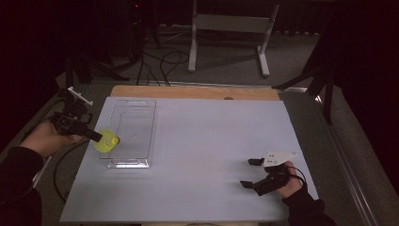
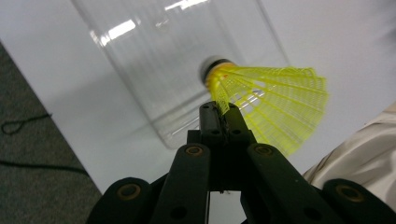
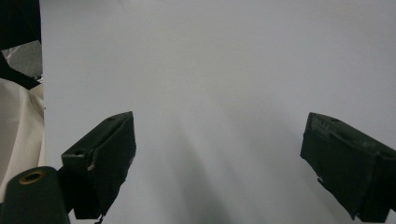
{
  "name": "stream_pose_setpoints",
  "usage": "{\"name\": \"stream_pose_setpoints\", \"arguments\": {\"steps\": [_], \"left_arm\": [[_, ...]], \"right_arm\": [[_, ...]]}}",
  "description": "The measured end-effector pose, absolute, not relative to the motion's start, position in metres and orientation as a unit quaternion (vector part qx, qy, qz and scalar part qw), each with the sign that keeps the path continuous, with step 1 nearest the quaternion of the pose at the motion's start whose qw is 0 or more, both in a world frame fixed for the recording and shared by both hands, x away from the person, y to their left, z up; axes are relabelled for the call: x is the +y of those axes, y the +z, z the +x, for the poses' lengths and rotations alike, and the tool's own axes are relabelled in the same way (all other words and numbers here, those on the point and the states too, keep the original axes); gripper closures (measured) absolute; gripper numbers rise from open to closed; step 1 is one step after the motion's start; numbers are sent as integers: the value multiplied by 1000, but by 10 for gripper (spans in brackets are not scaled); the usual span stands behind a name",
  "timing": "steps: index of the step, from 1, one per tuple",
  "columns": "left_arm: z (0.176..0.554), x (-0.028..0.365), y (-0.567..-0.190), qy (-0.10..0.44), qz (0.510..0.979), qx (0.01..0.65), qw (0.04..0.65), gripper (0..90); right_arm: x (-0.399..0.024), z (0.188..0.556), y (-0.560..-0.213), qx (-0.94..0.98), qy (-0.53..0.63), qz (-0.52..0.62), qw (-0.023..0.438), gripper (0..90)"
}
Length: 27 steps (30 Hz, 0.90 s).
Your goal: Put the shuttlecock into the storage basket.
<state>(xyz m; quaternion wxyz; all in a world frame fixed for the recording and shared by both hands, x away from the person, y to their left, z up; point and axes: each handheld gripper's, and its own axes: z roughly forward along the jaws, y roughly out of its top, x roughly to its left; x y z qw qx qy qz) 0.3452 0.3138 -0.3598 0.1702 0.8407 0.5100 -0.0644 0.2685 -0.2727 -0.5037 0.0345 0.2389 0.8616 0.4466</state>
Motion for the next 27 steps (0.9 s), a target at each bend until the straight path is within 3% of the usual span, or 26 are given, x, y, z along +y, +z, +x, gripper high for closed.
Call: {"name": "stream_pose_setpoints", "arguments": {"steps": [27], "left_arm": [[352,327,-403,-80,835,537,88,900]], "right_arm": [[-273,269,-507,862,443,244,23,105]]}}
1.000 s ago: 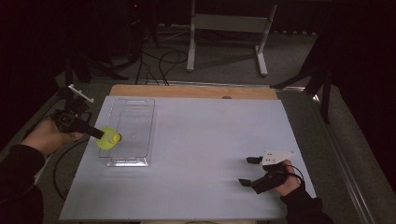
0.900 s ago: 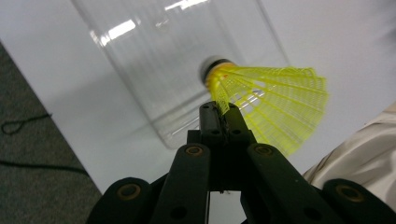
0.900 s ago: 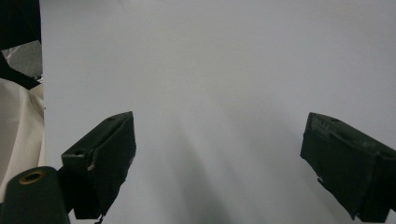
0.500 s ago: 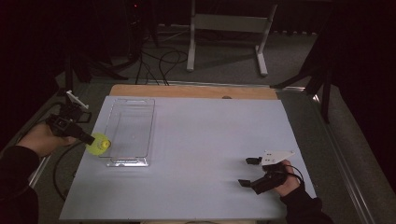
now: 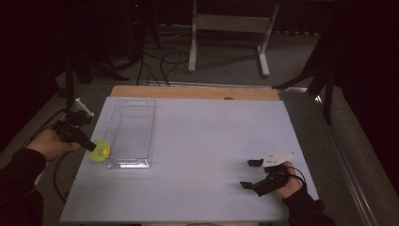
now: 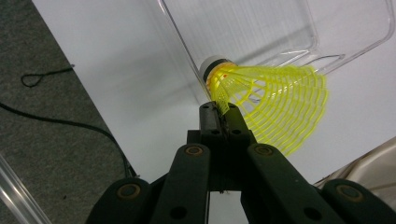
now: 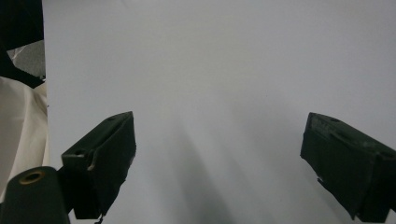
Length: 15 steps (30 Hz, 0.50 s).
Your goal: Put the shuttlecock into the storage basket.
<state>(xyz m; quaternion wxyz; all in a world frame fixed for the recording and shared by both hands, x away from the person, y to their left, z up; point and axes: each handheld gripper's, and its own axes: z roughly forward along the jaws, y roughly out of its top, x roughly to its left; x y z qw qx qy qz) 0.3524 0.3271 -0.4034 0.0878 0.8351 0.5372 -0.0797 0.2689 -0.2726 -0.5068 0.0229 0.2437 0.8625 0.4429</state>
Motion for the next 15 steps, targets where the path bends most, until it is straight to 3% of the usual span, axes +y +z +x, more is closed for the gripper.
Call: {"name": "stream_pose_setpoints", "arguments": {"steps": [11,12,13,14,15], "left_arm": [[355,325,-416,-79,837,535,89,879],[355,325,-416,-77,837,535,90,827],[356,324,-416,-70,837,536,88,719],[356,323,-416,-67,837,535,90,719],[356,321,-414,-52,837,536,97,567]], "right_arm": [[-273,269,-508,864,440,245,20,104],[-273,269,-508,864,439,246,18,105],[-272,269,-509,864,438,246,17,104],[-272,269,-509,864,438,246,17,104],[-272,269,-509,865,438,246,17,105]]}}
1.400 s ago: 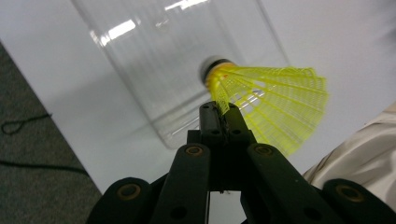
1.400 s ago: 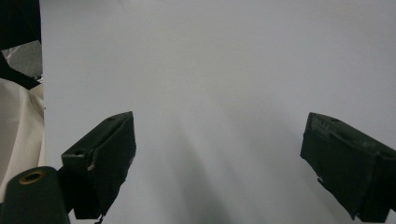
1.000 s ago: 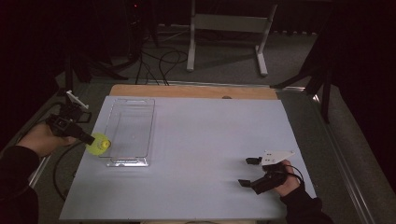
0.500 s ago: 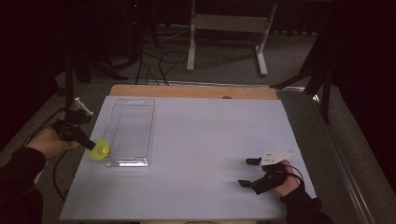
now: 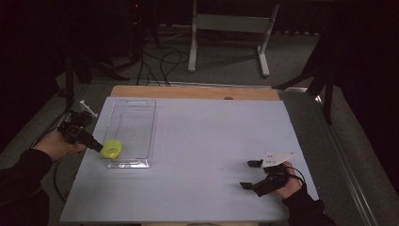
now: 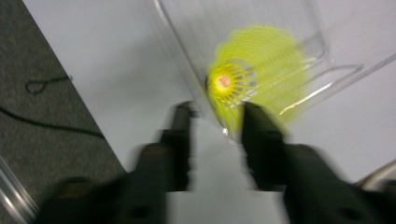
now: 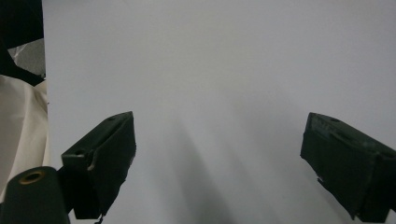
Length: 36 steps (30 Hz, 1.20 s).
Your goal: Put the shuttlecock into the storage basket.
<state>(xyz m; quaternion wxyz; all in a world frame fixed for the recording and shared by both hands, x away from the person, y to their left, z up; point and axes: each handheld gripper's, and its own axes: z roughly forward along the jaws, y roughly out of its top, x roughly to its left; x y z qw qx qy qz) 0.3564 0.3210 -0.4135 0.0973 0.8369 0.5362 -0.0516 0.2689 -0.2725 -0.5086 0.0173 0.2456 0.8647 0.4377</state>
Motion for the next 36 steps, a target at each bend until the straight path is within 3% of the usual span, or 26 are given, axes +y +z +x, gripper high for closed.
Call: {"name": "stream_pose_setpoints", "arguments": {"steps": [2,3,10,12,29,36], "left_arm": [[356,317,-412,-46,841,529,105,552],[356,315,-410,-40,841,529,104,432],[358,306,-403,-27,839,529,125,152],[358,305,-400,-52,842,516,151,5],[346,265,-401,35,872,413,260,0],[347,247,-404,44,874,383,295,0]], "right_arm": [[-273,269,-509,865,437,246,17,105],[-273,269,-509,864,438,246,17,104],[-273,269,-508,864,438,247,17,104],[-273,269,-509,864,439,247,18,104],[-273,269,-509,862,441,249,17,104],[-273,269,-511,861,441,253,18,104]]}}
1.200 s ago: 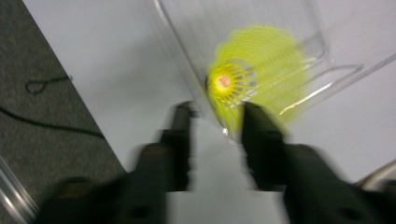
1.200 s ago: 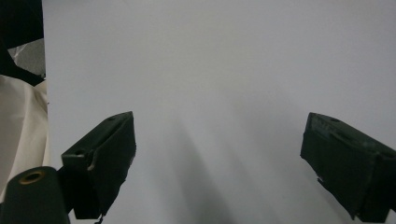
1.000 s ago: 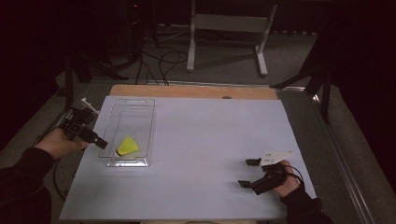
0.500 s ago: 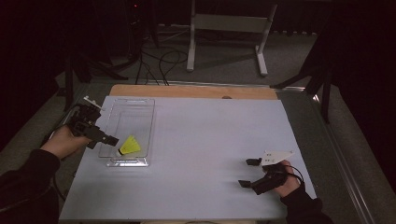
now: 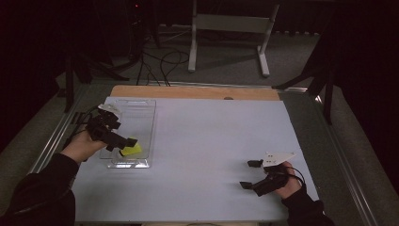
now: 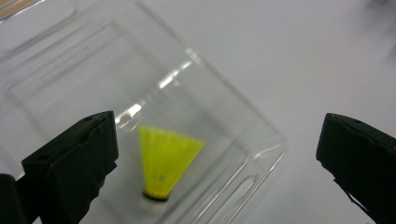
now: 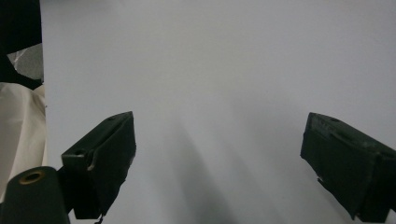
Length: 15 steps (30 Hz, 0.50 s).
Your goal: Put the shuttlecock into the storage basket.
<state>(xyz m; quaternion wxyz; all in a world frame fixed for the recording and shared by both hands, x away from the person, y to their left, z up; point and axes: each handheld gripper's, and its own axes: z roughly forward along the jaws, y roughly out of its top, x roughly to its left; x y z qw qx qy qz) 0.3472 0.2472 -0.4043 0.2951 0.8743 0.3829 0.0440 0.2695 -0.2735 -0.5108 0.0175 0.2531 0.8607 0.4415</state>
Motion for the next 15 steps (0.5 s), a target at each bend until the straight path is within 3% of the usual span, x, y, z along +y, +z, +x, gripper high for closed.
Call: {"name": "stream_pose_setpoints", "arguments": {"steps": [15], "left_arm": [[345,200,-406,48,877,309,364,0]], "right_arm": [[-276,269,-512,856,446,261,24,104]]}}
